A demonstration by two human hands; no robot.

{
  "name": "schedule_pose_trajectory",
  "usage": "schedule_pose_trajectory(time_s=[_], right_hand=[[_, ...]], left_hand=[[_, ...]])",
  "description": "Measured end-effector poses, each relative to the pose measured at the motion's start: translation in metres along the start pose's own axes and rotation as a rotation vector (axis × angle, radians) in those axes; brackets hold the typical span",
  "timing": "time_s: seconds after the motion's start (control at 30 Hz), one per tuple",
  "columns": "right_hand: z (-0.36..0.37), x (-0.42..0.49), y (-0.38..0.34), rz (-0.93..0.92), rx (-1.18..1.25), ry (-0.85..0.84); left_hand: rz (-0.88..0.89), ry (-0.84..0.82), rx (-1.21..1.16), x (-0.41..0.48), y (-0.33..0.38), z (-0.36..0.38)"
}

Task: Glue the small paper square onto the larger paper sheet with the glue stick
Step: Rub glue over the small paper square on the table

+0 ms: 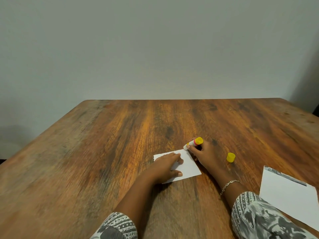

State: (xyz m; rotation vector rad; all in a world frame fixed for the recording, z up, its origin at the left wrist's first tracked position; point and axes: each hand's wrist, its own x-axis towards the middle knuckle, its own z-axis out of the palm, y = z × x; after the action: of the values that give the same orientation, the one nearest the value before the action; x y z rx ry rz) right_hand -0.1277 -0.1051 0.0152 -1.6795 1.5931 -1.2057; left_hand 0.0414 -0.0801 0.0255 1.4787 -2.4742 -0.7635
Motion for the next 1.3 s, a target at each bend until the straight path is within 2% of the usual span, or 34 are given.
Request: schedule_pose_trajectory(time_s=[1.3], right_hand=[[-0.019, -0.037, -0.004, 0.000, 0.027, -0.018]], left_hand=[[0.006, 0.000, -0.030, -0.004, 0.002, -0.001]])
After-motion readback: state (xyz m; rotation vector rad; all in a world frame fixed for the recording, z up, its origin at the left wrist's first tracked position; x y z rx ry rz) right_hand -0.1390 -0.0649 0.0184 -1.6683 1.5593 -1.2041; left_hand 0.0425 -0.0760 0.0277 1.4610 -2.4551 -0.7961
